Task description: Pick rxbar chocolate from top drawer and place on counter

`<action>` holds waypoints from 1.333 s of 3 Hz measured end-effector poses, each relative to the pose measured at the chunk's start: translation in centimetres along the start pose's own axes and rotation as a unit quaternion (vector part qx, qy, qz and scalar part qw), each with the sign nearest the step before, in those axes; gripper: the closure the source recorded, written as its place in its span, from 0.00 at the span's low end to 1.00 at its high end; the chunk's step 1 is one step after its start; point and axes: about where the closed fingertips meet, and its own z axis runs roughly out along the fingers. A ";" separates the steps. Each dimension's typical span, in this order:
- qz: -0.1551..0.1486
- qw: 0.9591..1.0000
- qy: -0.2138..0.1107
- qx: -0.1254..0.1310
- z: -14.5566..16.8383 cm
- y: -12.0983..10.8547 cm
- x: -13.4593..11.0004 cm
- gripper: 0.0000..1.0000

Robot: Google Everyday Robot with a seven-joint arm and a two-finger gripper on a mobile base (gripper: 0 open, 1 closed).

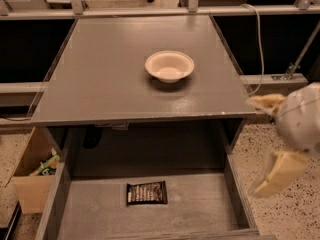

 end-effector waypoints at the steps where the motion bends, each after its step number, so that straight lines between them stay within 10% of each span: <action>1: -0.001 0.998 -0.047 -0.035 4.5 3.5 -0.8 0.00; 3: 0.016 0.997 -0.041 -0.063 17.3 6.6 -3.5 0.00; 4: 0.016 0.997 -0.041 -0.063 17.3 6.6 -3.5 0.00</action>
Offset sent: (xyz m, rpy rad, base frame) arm -0.0263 0.0981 -0.1348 0.1323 0.1138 0.0786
